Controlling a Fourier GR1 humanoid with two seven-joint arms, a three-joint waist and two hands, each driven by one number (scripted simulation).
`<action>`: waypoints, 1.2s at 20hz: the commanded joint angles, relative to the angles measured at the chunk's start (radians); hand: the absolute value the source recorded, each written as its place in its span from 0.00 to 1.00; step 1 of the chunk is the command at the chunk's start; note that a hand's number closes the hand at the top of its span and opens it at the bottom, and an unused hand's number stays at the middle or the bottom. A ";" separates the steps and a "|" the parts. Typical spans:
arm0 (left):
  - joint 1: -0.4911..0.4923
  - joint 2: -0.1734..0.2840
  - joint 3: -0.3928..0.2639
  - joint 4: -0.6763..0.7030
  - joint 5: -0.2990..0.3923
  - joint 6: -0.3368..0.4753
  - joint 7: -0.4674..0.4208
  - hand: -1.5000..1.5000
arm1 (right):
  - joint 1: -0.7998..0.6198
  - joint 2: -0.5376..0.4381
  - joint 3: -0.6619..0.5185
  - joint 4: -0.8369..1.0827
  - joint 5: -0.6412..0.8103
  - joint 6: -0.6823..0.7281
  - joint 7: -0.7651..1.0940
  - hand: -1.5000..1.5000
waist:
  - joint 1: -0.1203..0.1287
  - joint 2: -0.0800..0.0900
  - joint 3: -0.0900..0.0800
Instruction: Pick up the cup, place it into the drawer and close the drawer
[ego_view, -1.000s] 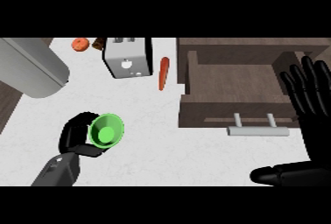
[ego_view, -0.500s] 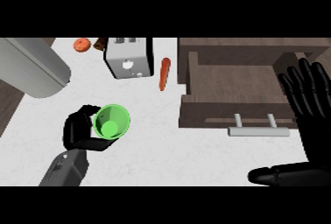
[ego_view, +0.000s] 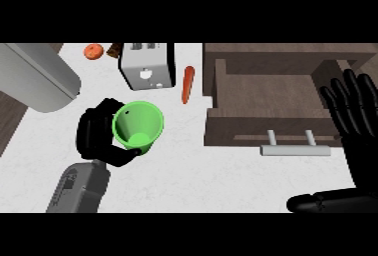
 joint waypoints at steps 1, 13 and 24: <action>-0.028 0.003 -0.010 -0.167 0.052 0.027 0.176 1.00 | 0.035 0.015 0.002 -0.017 -0.001 0.004 -0.028 0.00 | -0.007 0.002 -0.001; -0.356 -0.039 -0.112 -0.162 -0.012 0.325 0.373 1.00 | -0.063 -0.018 -0.043 0.018 -0.008 -0.005 0.016 0.00 | -0.016 0.006 -0.001; -0.643 -0.039 -0.140 0.056 -0.028 0.430 0.452 1.00 | 0.077 0.025 -0.001 0.003 0.019 0.026 -0.082 0.00 | -0.028 0.007 -0.001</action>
